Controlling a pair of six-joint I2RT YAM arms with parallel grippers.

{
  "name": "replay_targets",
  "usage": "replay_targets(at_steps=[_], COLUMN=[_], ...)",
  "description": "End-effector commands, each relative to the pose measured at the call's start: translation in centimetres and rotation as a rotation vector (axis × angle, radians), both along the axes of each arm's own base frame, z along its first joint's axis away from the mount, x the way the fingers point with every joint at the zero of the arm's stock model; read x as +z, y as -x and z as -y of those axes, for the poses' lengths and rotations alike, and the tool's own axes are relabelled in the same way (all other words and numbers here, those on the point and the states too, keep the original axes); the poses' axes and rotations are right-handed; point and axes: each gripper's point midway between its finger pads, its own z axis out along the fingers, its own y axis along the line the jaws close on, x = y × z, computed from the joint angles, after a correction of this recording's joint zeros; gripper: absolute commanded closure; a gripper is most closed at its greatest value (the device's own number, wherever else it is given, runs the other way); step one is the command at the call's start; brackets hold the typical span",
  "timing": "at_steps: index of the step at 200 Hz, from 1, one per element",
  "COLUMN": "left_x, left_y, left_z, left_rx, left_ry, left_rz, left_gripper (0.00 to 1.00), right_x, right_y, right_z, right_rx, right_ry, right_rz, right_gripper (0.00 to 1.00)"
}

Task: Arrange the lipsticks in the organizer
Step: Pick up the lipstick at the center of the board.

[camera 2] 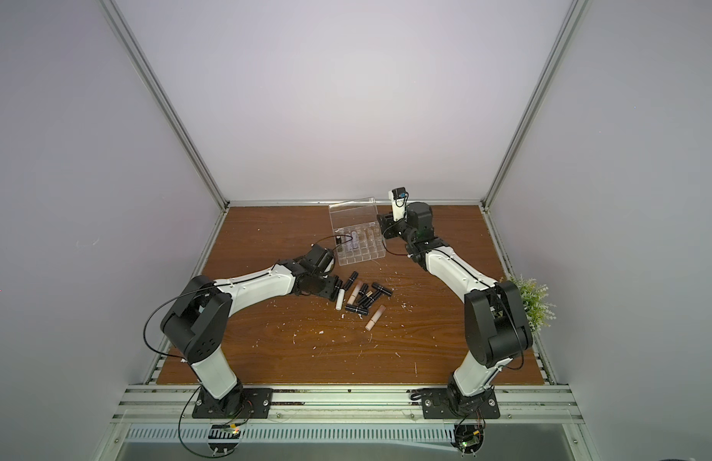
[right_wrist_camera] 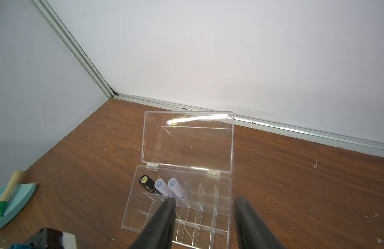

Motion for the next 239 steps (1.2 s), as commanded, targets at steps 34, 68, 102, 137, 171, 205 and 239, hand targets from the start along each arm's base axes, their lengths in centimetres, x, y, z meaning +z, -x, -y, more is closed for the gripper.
replay_targets(at_steps=[34,68,102,137,171,205,239], left_x=[-0.5,-0.9,-1.4,-1.6,-1.7,-1.9,-2.2], left_y=[0.0,0.0,-0.1,-0.2,-0.5,-0.7,-0.8], left_z=[-0.1,-0.2,-0.3,-0.3,-0.1,-0.2,-0.3], left_rx=[-0.017,-0.017,-0.017,-0.021,-0.027,-0.026,-0.021], left_ry=[-0.038,-0.050,-0.058,-0.068,-0.074,-0.089,-0.098], left_rz=[-0.006,-0.013,-0.020,-0.021,-0.019,-0.020,-0.027], left_gripper=[0.58,0.59,0.60,0.61,0.62,0.64,0.65], right_x=[1.9,1.9,1.9,1.9,1.9,1.8,1.9], right_y=[0.3,0.2,0.3,0.3,0.3,0.3,0.2], right_z=[-0.1,0.0,-0.1,-0.1,0.0,0.0,0.0], right_rx=[0.016,0.016,0.017,0.016,0.014,0.015,0.016], right_ry=[-0.034,-0.034,-0.034,-0.036,-0.036,-0.036,-0.037], right_rz=[0.037,0.038,0.036,0.035,0.036,0.034,0.034], right_gripper=[0.50,0.50,0.50,0.50,0.50,0.50,0.50])
